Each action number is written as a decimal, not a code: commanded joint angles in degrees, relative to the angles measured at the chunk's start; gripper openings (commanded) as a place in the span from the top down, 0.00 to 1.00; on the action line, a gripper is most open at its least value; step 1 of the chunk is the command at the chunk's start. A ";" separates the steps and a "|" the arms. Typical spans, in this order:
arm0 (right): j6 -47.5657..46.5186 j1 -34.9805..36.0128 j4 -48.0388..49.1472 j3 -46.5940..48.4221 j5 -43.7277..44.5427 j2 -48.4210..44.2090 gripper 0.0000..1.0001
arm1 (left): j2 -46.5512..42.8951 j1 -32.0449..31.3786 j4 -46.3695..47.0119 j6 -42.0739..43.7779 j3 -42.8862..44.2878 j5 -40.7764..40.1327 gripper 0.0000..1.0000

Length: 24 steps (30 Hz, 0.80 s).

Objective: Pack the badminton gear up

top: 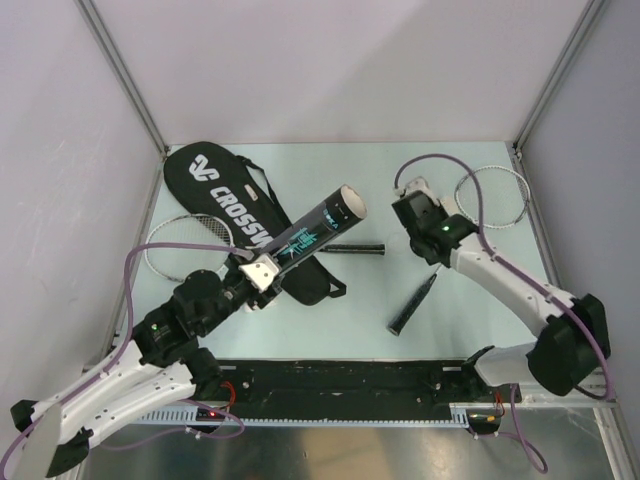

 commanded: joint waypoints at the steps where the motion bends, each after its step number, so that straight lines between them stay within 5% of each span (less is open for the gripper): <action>1: 6.67 -0.63 1.16 7.31 -9.41 -8.57 1.00 | -1.42 0.11 3.54 2.13 -0.24 -1.19 0.58; 15: 33.40 -16.87 23.42 9.11 -63.46 -30.42 1.00 | -7.80 0.06 9.56 10.57 -7.12 2.79 0.57; 24: 46.14 -20.82 30.42 7.82 -84.59 -33.40 1.00 | -8.95 0.10 11.13 13.20 -8.64 0.08 0.56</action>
